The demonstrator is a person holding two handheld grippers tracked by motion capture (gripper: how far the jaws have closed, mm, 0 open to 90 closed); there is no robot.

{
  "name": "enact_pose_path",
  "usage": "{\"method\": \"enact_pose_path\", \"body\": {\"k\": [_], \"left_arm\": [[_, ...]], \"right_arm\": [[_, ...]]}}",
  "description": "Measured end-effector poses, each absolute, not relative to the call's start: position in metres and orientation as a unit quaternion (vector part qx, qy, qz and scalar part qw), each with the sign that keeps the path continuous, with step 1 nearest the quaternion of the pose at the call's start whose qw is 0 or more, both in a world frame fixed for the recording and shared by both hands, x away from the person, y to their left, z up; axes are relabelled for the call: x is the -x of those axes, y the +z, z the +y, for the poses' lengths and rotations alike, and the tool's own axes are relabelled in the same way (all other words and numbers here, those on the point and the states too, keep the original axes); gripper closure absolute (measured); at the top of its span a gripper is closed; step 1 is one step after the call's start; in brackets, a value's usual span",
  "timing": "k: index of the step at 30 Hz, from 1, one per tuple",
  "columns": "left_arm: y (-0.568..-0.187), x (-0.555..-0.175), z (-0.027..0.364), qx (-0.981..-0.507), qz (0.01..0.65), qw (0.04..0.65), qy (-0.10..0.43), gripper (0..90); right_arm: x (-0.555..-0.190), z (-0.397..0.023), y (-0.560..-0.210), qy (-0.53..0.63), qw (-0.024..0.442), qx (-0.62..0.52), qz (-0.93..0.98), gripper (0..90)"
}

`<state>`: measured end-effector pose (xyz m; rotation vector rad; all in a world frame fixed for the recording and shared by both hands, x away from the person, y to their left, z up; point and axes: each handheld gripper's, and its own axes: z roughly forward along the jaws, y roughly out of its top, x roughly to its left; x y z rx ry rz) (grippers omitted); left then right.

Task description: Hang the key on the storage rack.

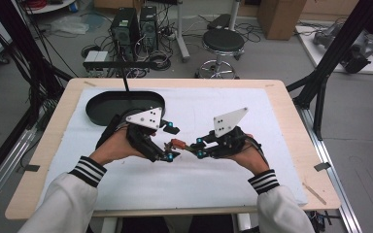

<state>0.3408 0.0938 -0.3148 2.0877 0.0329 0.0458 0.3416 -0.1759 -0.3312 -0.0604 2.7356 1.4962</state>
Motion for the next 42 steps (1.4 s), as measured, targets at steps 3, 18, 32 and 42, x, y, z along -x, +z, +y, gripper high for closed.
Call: {"method": "enact_pose_path", "body": {"k": [3,18,32,42], "left_arm": [[-0.315,-0.342,0.094,-0.870,0.019,0.493,0.010,30.5],[-0.317,-0.342,0.092,-0.886,0.027,0.464,0.008,55.3],[-0.318,-0.340,0.090,-0.891,0.028,0.452,0.014,64.3],[-0.317,-0.339,0.092,-0.889,0.033,0.456,0.026,64.4]], "right_arm": [[-0.341,-0.175,-0.331,0.478,0.013,0.020,0.878,79.8],[-0.342,-0.171,-0.334,0.468,0.014,0.024,0.883,79.7],[-0.345,-0.172,-0.336,0.469,0.004,0.018,0.883,78.8],[-0.351,-0.178,-0.338,0.518,0.065,-0.071,0.850,0.3]]}}
